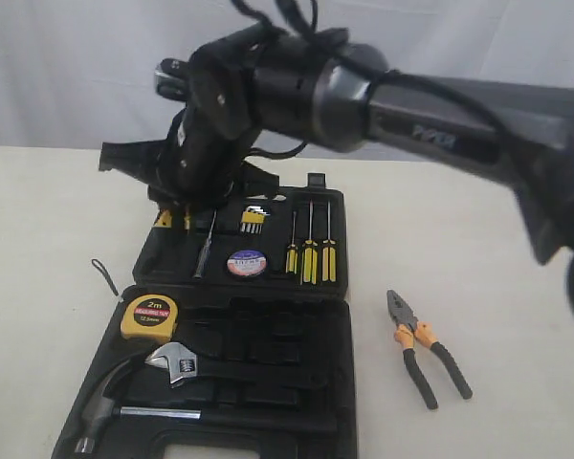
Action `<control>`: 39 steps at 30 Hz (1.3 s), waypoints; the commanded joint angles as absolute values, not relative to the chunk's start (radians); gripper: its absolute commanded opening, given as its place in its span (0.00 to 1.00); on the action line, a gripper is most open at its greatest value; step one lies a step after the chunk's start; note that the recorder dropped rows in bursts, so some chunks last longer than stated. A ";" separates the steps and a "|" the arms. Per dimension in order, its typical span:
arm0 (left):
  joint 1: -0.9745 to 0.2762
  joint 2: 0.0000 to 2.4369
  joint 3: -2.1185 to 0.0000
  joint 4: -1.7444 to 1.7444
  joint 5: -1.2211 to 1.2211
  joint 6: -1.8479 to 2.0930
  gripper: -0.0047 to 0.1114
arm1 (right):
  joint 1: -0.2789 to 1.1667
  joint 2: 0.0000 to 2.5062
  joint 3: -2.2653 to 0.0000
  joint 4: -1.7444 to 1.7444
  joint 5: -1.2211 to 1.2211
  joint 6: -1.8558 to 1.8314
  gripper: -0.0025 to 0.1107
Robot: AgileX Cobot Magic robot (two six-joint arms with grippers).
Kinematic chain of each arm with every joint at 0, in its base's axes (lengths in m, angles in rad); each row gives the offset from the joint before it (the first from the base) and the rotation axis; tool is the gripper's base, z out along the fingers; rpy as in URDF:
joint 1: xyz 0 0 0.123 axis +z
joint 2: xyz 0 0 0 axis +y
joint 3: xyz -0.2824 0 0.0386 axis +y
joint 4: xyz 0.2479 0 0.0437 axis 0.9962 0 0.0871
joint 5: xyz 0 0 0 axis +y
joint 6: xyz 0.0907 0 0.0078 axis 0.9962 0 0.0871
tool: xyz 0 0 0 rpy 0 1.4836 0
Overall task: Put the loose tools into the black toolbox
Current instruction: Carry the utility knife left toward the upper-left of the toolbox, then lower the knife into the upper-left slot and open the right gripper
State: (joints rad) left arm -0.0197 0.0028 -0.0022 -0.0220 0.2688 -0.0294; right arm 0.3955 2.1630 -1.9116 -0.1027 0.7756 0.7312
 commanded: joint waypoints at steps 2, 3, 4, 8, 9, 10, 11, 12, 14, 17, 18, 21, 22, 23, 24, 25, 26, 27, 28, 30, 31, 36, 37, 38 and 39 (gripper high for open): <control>-0.022 0.000 0.000 -0.022 0.268 -0.030 0.04 | 0.412 2.357 -2.184 -0.188 0.859 0.807 0.02; -0.022 0.000 0.000 -0.022 0.268 -0.030 0.04 | 0.412 2.408 -2.261 -0.198 0.892 0.805 0.02; -0.022 0.000 0.000 -0.022 0.268 -0.030 0.04 | 0.412 2.450 -2.333 -0.209 0.926 0.803 0.02; -0.022 0.000 0.000 -0.022 0.268 -0.030 0.04 | 0.412 2.577 -2.504 -0.209 1.017 0.789 0.02; -0.022 0.000 0.000 -0.022 0.268 -0.030 0.04 | 0.412 2.593 -2.508 -0.207 1.019 0.789 0.02; -0.022 0.000 0.000 -0.022 0.268 -0.030 0.04 | 0.412 2.603 -2.508 -0.205 1.024 0.789 0.02; -0.022 0.000 0.000 -0.022 0.268 -0.030 0.04 | 0.412 2.610 -2.508 -0.205 1.030 0.789 0.02; -0.022 0.000 0.000 -0.022 0.268 -0.030 0.04 | 0.412 2.612 -2.508 -0.200 1.030 0.789 0.02; -0.022 0.000 0.000 -0.022 0.268 -0.030 0.04 | 0.412 2.613 -2.508 -0.189 1.027 0.789 0.02; -0.022 0.000 0.000 -0.022 0.268 -0.030 0.04 | 0.412 2.614 -2.508 -0.187 1.013 0.793 0.02; -0.022 0.000 0.000 -0.022 0.268 -0.030 0.04 | 0.412 2.616 -2.508 -0.187 1.013 0.795 0.02; -0.022 0.000 0.000 -0.022 0.268 -0.030 0.04 | 0.412 2.625 -2.508 -0.182 1.013 0.804 0.02; -0.022 0.000 0.000 -0.022 0.268 -0.030 0.04 | 0.412 2.628 -2.508 -0.182 1.013 0.805 0.02; -0.022 0.000 0.000 -0.022 0.268 -0.030 0.04 | 0.412 2.632 -2.508 -0.182 1.011 0.808 0.02; -0.022 0.000 0.000 -0.022 0.268 -0.030 0.04 | 0.412 2.636 -2.508 -0.182 1.011 0.812 0.02; -0.022 0.000 0.000 -0.022 0.268 -0.030 0.04 | 0.412 2.636 -2.508 -0.184 1.011 0.815 0.02; -0.022 0.000 0.000 -0.022 0.268 -0.030 0.04 | 0.412 2.642 -2.508 -0.184 1.009 0.815 0.02; -0.022 0.000 0.000 -0.022 0.268 -0.030 0.04 | 0.412 2.643 -2.508 -0.184 1.006 0.815 0.02; -0.022 0.000 0.000 -0.022 0.268 -0.030 0.04 | 0.412 2.645 -2.508 -0.184 1.003 0.815 0.02; -0.022 0.000 0.000 -0.022 0.268 -0.030 0.04 | 0.412 2.647 -2.508 -0.184 0.996 0.815 0.02; -0.022 0.000 0.000 -0.022 0.268 -0.030 0.04 | 0.412 2.652 -2.508 -0.184 0.994 0.815 0.02; -0.022 0.000 0.000 -0.022 0.268 -0.030 0.04 | 0.412 2.664 -2.508 -0.182 0.988 0.822 0.02; -0.022 0.000 0.000 -0.022 0.268 -0.030 0.04 | 0.412 2.666 -2.508 -0.182 0.985 0.822 0.02; -0.022 0.000 0.000 -0.022 0.268 -0.030 0.04 | 0.412 2.668 -2.508 -0.182 0.980 0.822 0.02; -0.022 0.000 0.000 -0.022 0.268 -0.030 0.04 | 0.412 2.668 -2.508 -0.182 0.975 0.824 0.02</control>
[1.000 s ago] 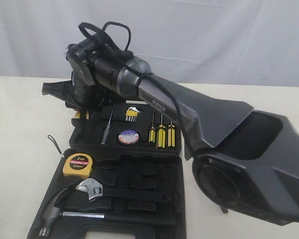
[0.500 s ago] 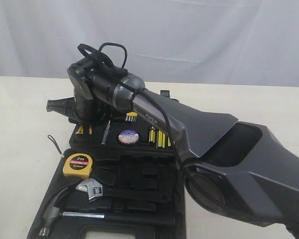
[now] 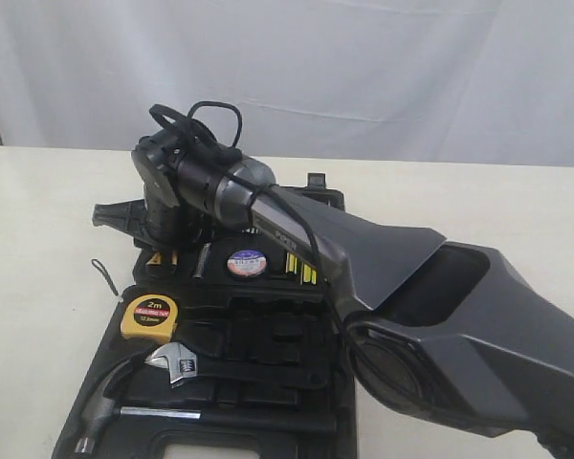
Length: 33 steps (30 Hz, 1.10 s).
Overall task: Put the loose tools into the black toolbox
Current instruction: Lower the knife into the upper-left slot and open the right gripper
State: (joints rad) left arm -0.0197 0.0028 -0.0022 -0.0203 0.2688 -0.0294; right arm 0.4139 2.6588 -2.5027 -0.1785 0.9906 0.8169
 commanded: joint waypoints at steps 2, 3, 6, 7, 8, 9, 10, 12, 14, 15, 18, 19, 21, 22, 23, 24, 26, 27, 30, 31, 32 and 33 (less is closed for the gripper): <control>-0.022 0.000 0.000 -0.022 0.268 -0.030 0.04 | 0.412 2.668 -2.508 -0.186 0.967 0.825 0.02; -0.022 0.000 0.000 -0.022 0.268 -0.030 0.04 | 0.412 2.668 -2.508 -0.186 0.962 0.827 0.02; -0.022 0.000 0.000 -0.022 0.268 -0.030 0.04 | 0.410 2.668 -2.508 -0.188 0.946 0.830 0.02; -0.022 0.000 0.000 -0.022 0.268 -0.030 0.04 | 0.410 2.668 -2.508 -0.190 0.944 0.832 0.02; -0.022 0.000 0.000 -0.022 0.268 -0.030 0.04 | 0.410 2.668 -2.508 -0.193 0.944 0.834 0.02; -0.022 0.000 0.000 -0.022 0.268 -0.030 0.04 | 0.410 2.668 -2.508 -0.193 0.944 0.834 0.02; -0.022 0.000 0.000 -0.022 0.268 -0.030 0.04 | 0.410 2.668 -2.508 -0.193 0.944 0.834 0.02; -0.022 0.000 0.000 -0.022 0.268 -0.030 0.04 | 0.410 2.668 -2.508 -0.195 0.944 0.834 0.02; -0.022 0.000 0.000 -0.022 0.268 -0.030 0.04 | 0.410 2.668 -2.508 -0.208 0.944 0.834 0.02; -0.022 0.000 0.000 -0.022 0.268 -0.030 0.04 | 0.410 2.668 -2.508 -0.210 0.947 0.834 0.02; -0.022 0.000 0.000 -0.022 0.268 -0.030 0.04 | 0.410 2.668 -2.508 -0.212 0.950 0.834 0.04; -0.022 0.000 0.000 -0.022 0.268 -0.030 0.04 | 0.410 2.668 -2.508 -0.212 0.950 0.834 0.07; -0.022 0.000 0.000 -0.022 0.268 -0.030 0.04 | 0.410 2.668 -2.508 -0.212 0.950 0.834 0.18; -0.022 0.000 0.000 -0.022 0.268 -0.030 0.04 | 0.410 2.668 -2.508 -0.212 0.950 0.834 0.25; -0.022 0.000 0.000 -0.022 0.268 -0.030 0.04 | 0.410 2.668 -2.508 -0.212 0.950 0.834 0.32; -0.022 0.000 0.000 -0.022 0.268 -0.030 0.04 | 0.410 2.668 -2.508 -0.212 0.950 0.834 0.39; -0.022 0.000 0.000 -0.022 0.268 -0.030 0.04 | 0.410 2.668 -2.508 -0.212 0.950 0.834 0.51; -0.022 0.000 0.000 -0.022 0.268 -0.030 0.04 | 0.410 2.668 -2.508 -0.212 0.950 0.834 0.55; -0.022 0.000 0.000 -0.022 0.268 -0.030 0.04 | 0.410 2.668 -2.508 -0.212 0.950 0.834 0.60; -0.022 0.000 0.000 -0.022 0.268 -0.030 0.04 | 0.410 2.668 -2.508 -0.212 0.950 0.834 0.60; -0.022 0.000 0.000 -0.022 0.268 -0.030 0.04 | 0.410 2.666 -2.508 -0.212 0.950 0.834 0.60; -0.022 0.000 0.000 -0.022 0.268 -0.030 0.04 | 0.410 2.661 -2.508 -0.212 0.948 0.834 0.60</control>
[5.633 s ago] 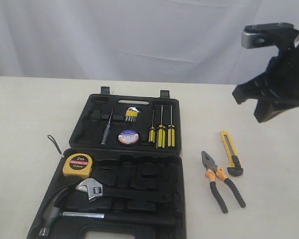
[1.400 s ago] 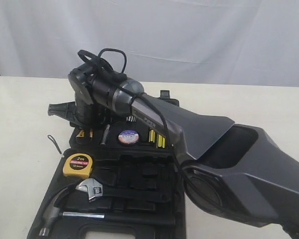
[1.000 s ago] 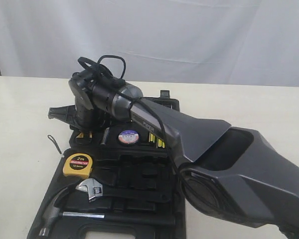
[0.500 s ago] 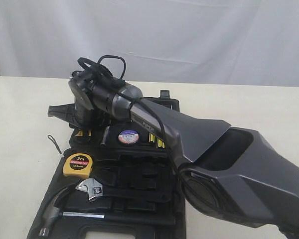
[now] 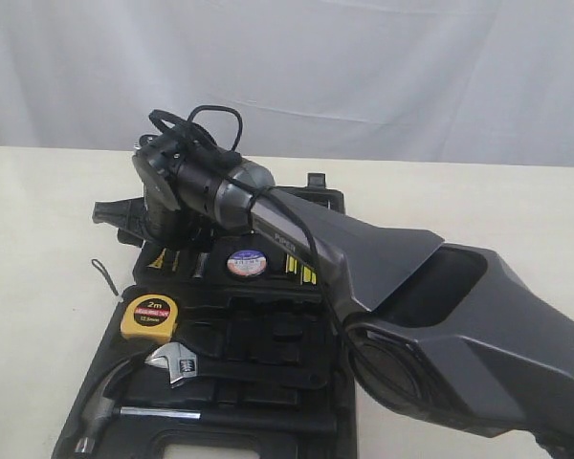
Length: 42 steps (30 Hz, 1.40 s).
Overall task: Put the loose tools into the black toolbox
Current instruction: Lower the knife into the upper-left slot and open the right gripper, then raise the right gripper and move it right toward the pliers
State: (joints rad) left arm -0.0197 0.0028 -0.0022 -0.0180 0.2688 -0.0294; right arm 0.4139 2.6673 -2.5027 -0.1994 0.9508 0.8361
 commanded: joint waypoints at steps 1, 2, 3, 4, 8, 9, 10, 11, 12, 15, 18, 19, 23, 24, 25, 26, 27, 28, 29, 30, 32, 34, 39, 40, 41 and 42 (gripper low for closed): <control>-0.022 0.000 0.000 -0.022 0.268 -0.030 0.04 | 0.410 2.657 -2.508 -0.212 0.946 0.834 0.60; -0.022 0.000 0.000 -0.022 0.268 -0.030 0.04 | 0.410 2.656 -2.510 -0.212 0.943 0.834 0.60; -0.022 0.000 0.000 -0.022 0.268 -0.030 0.04 | 0.410 2.651 -2.513 -0.212 0.940 0.834 0.60; -0.022 0.000 0.000 -0.022 0.268 -0.030 0.04 | 0.410 2.649 -2.520 -0.212 0.940 0.834 0.60; -0.022 0.000 0.000 -0.022 0.268 -0.030 0.04 | 0.410 2.629 -2.523 -0.212 0.937 0.810 0.46; -0.022 0.000 0.000 -0.022 0.268 -0.030 0.04 | 0.410 2.624 -2.523 -0.207 0.940 0.792 0.39; -0.022 0.000 0.000 -0.022 0.268 -0.030 0.04 | 0.410 2.619 -2.524 -0.207 0.943 0.772 0.31; -0.022 0.000 0.000 -0.022 0.268 -0.030 0.04 | 0.410 2.614 -2.524 -0.207 0.948 0.750 0.24; -0.022 0.000 0.000 -0.022 0.268 -0.030 0.04 | 0.410 2.609 -2.524 -0.207 0.950 0.728 0.15; -0.022 0.000 0.000 -0.022 0.268 -0.030 0.04 | 0.410 2.601 -2.524 -0.211 0.945 0.689 0.02; -0.022 0.000 0.000 -0.022 0.268 -0.030 0.04 | 0.408 2.604 -2.524 -0.230 0.909 0.684 0.02; -0.022 0.000 0.000 -0.022 0.268 -0.030 0.04 | 0.408 2.609 -2.524 -0.253 0.897 0.684 0.02; -0.022 0.000 0.000 -0.022 0.268 -0.030 0.04 | 0.408 2.637 -2.524 -0.311 0.848 0.684 0.02; -0.022 0.000 0.000 -0.022 0.268 -0.030 0.04 | 0.408 2.648 -2.524 -0.331 0.840 0.684 0.02; -0.022 0.000 0.000 -0.022 0.268 -0.030 0.04 | 0.408 2.657 -2.524 -0.348 0.832 0.684 0.02; -0.022 0.000 0.000 -0.022 0.268 -0.030 0.04 | 0.408 2.680 -2.524 -0.363 0.832 0.684 0.02; -0.022 0.000 0.000 -0.022 0.268 -0.030 0.04 | 0.408 2.692 -2.524 -0.363 0.836 0.684 0.02; -0.022 0.000 0.000 -0.022 0.268 -0.030 0.04 | 0.408 2.711 -2.524 -0.352 0.847 0.684 0.02; -0.022 0.000 0.000 -0.022 0.268 -0.030 0.04 | 0.408 2.721 -2.524 -0.345 0.847 0.684 0.02; -0.022 0.000 0.000 -0.022 0.268 -0.030 0.04 | 0.408 2.725 -2.524 -0.343 0.849 0.684 0.02; -0.022 0.000 0.000 -0.022 0.268 -0.030 0.04 | 0.408 2.716 -2.535 -0.343 0.859 0.680 0.02; -0.022 0.000 0.000 -0.022 0.268 -0.030 0.04 | 0.408 2.706 -2.576 -0.345 0.881 0.653 0.02; -0.022 0.000 0.000 -0.022 0.268 -0.030 0.04 | 0.408 2.660 -2.759 -0.341 1.075 0.469 0.02; -0.022 0.000 0.000 -0.022 0.268 -0.030 0.04 | 0.408 2.652 -2.781 -0.341 1.109 0.430 0.02; -0.022 0.000 0.000 -0.022 0.268 -0.030 0.04 | 0.408 2.633 -2.803 -0.341 1.149 0.367 0.02; -0.022 0.000 0.000 -0.022 0.268 -0.030 0.04 | 0.408 2.626 -2.817 -0.341 1.168 0.344 0.02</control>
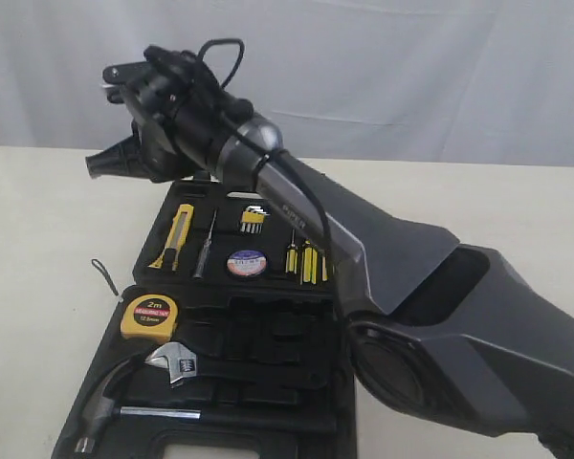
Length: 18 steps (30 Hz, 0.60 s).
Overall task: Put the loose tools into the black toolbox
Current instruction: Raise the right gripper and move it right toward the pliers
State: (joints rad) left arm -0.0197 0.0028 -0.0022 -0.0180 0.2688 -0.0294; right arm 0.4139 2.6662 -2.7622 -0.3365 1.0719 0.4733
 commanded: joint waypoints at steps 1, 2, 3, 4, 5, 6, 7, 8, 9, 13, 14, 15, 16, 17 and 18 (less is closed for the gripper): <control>-0.022 0.000 0.000 -0.022 0.268 -0.030 0.04 | 0.408 2.618 -2.830 -0.338 1.195 0.332 0.02; -0.022 0.000 0.000 -0.022 0.268 -0.030 0.04 | 0.408 2.610 -2.847 -0.329 1.214 0.332 0.02; -0.022 0.000 0.000 -0.022 0.268 -0.030 0.04 | 0.406 2.605 -2.857 -0.310 1.221 0.330 0.02; -0.022 0.000 0.000 -0.022 0.268 -0.030 0.04 | 0.402 2.595 -2.869 -0.265 1.221 0.309 0.02; -0.022 0.000 0.000 -0.022 0.268 -0.030 0.04 | 0.400 2.587 -2.875 -0.234 1.221 0.288 0.02; -0.022 0.000 0.000 -0.022 0.268 -0.030 0.04 | 0.400 2.579 -2.877 -0.210 1.221 0.263 0.02; -0.022 0.000 0.000 -0.022 0.268 -0.030 0.04 | 0.400 2.569 -2.883 -0.178 1.221 0.235 0.02; -0.022 0.000 0.000 -0.022 0.268 -0.030 0.04 | 0.400 2.553 -2.883 -0.146 1.221 0.215 0.02; -0.022 0.000 0.000 -0.022 0.268 -0.030 0.04 | 0.400 2.541 -2.883 -0.123 1.221 0.215 0.02; -0.022 0.000 0.000 -0.022 0.268 -0.030 0.04 | 0.412 2.471 -2.883 -0.047 1.221 0.182 0.02; -0.022 0.000 0.000 -0.022 0.268 -0.030 0.04 | 0.412 2.456 -2.883 -0.043 1.221 0.177 0.02; -0.022 0.000 0.000 -0.022 0.268 -0.030 0.04 | 0.412 2.438 -2.883 -0.033 1.221 0.172 0.02; -0.022 0.000 0.000 -0.022 0.268 -0.030 0.04 | 0.412 2.421 -2.883 -0.015 1.221 0.172 0.02; -0.022 0.000 0.000 -0.022 0.268 -0.030 0.04 | 0.412 2.403 -2.881 0.000 1.221 0.164 0.02; -0.022 0.000 0.000 -0.022 0.268 -0.030 0.04 | 0.410 2.381 -2.868 0.008 1.221 0.159 0.02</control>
State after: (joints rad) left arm -0.0197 0.0028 -0.0022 -0.0180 0.2688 -0.0294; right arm 0.4137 2.4407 -2.8755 -0.0205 1.2172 0.1843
